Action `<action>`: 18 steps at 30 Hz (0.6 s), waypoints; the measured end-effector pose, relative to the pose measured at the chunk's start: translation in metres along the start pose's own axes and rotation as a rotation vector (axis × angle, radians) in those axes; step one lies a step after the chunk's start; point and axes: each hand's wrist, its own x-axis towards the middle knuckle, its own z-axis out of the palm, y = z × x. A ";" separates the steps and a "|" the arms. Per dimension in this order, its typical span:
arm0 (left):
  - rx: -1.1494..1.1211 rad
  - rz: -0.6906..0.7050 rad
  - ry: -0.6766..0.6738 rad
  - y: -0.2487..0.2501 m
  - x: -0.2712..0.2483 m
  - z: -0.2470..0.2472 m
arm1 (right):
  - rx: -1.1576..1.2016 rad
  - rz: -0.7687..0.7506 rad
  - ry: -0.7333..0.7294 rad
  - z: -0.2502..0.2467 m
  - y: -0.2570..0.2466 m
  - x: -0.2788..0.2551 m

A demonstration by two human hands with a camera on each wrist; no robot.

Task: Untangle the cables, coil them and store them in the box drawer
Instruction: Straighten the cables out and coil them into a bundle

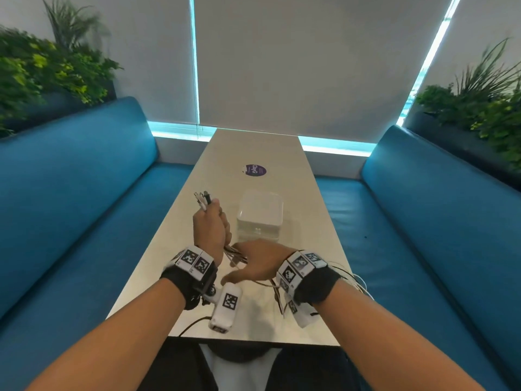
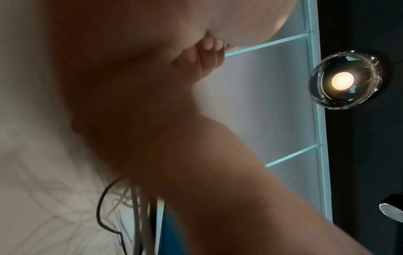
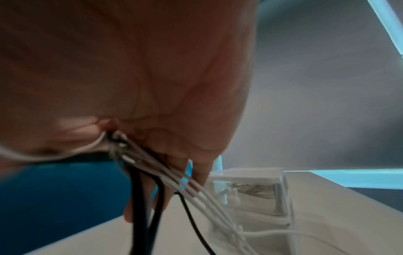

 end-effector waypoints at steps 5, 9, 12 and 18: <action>-0.027 0.034 -0.023 0.011 0.005 -0.005 | 0.130 0.005 0.175 0.023 0.008 0.008; -0.095 0.040 -0.016 0.029 0.024 -0.016 | 0.081 0.033 0.379 0.030 0.034 0.008; -0.063 0.026 -0.035 0.021 0.033 -0.029 | 0.243 0.056 0.294 0.031 0.043 0.004; 0.089 -0.041 -0.007 -0.012 0.038 -0.065 | 0.426 0.159 0.090 0.034 0.059 -0.022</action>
